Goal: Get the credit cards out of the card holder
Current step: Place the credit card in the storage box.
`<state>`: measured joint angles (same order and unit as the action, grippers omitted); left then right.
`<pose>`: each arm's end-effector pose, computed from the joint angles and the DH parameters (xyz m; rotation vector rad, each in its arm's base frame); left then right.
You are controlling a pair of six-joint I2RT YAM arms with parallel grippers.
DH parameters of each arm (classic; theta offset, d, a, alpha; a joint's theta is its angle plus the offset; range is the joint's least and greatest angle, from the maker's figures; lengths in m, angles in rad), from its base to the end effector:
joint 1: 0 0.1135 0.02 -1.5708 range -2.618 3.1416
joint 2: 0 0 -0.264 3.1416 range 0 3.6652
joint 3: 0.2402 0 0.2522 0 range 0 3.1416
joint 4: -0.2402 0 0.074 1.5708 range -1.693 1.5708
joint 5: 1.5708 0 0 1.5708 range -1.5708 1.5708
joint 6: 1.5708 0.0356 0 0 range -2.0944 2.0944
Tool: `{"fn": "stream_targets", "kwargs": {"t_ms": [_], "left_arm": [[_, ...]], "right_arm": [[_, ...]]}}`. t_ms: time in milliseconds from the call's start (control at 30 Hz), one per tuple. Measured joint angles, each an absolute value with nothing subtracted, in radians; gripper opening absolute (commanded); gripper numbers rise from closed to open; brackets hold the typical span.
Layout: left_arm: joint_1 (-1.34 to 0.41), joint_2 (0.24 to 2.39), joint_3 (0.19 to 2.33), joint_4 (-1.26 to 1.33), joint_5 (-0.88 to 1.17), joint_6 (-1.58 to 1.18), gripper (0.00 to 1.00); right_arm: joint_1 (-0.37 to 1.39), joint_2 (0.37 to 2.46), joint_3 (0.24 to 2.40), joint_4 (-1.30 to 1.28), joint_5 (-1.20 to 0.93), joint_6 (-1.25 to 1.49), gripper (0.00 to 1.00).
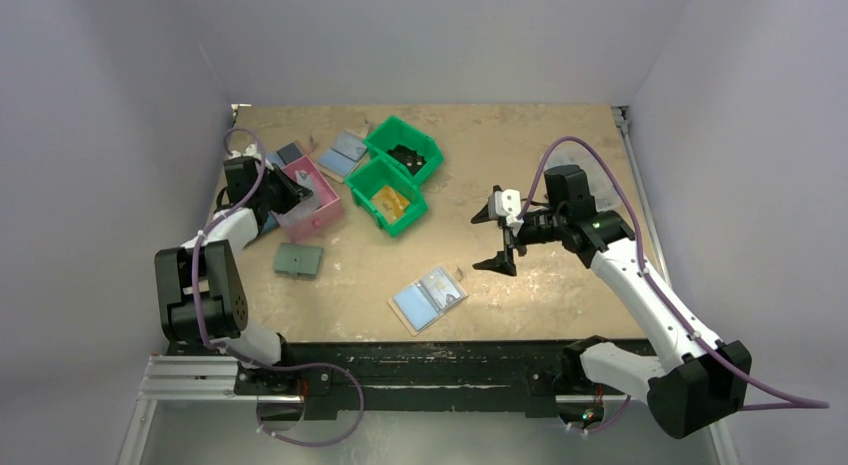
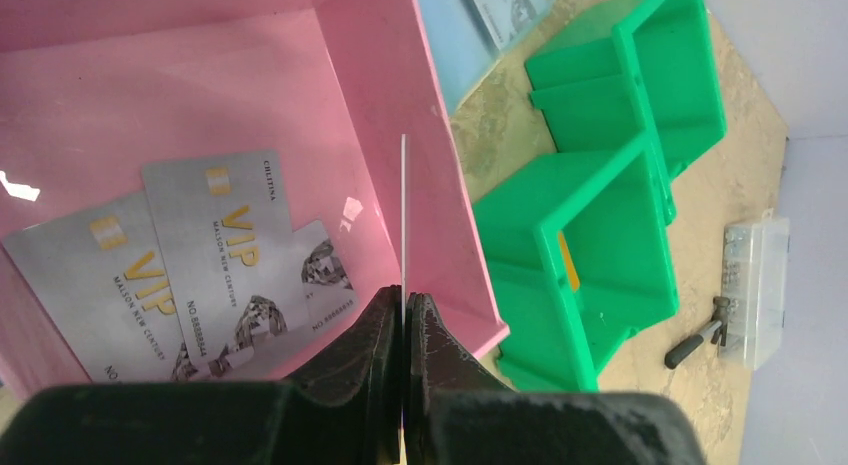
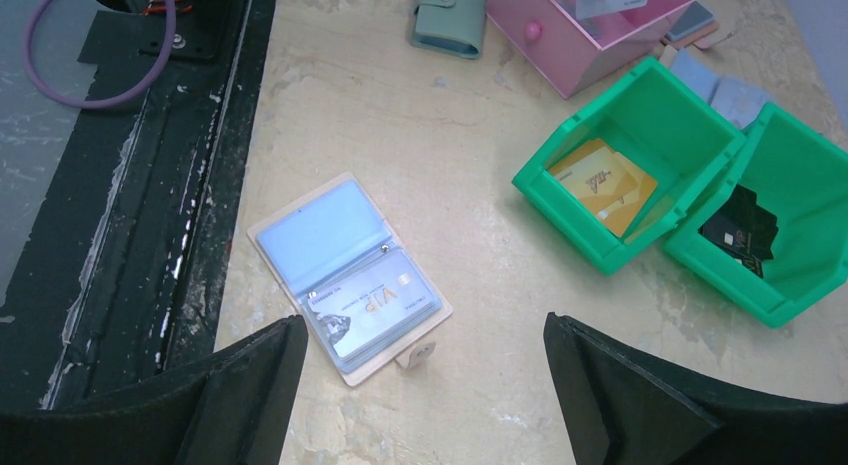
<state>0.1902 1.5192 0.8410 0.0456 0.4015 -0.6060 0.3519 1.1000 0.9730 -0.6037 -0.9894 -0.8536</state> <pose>0.3177 0.0470 0.2071 -0.6479 2.1299 -0.6726 0.1967 0.1039 0.3148 -1.5172 1.3622 0.8161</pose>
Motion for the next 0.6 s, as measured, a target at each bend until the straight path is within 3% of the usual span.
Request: {"fn": "stream_targets", "kwargs": {"t_ms": [200, 267, 467, 600], "left_arm": [[0.191, 1.619, 0.875, 0.047, 0.410, -0.605, 0.02], [0.191, 1.644, 0.881, 0.044, 0.415, -0.606, 0.08], [0.191, 1.690, 0.939, 0.004, 0.397, -0.587, 0.45], [0.191, 1.679, 0.982, -0.057, 0.321, -0.570, 0.52]], "right_arm": [[0.352, 1.101, 0.973, -0.604, -0.989, -0.856, 0.99], [0.352, 1.104, 0.973, -0.604, -0.989, -0.857, 0.99], [0.352, 1.108, 0.973, -0.604, -0.990, -0.857, 0.99], [0.352, 1.109, 0.973, -0.604, -0.990, -0.857, 0.99]]}}
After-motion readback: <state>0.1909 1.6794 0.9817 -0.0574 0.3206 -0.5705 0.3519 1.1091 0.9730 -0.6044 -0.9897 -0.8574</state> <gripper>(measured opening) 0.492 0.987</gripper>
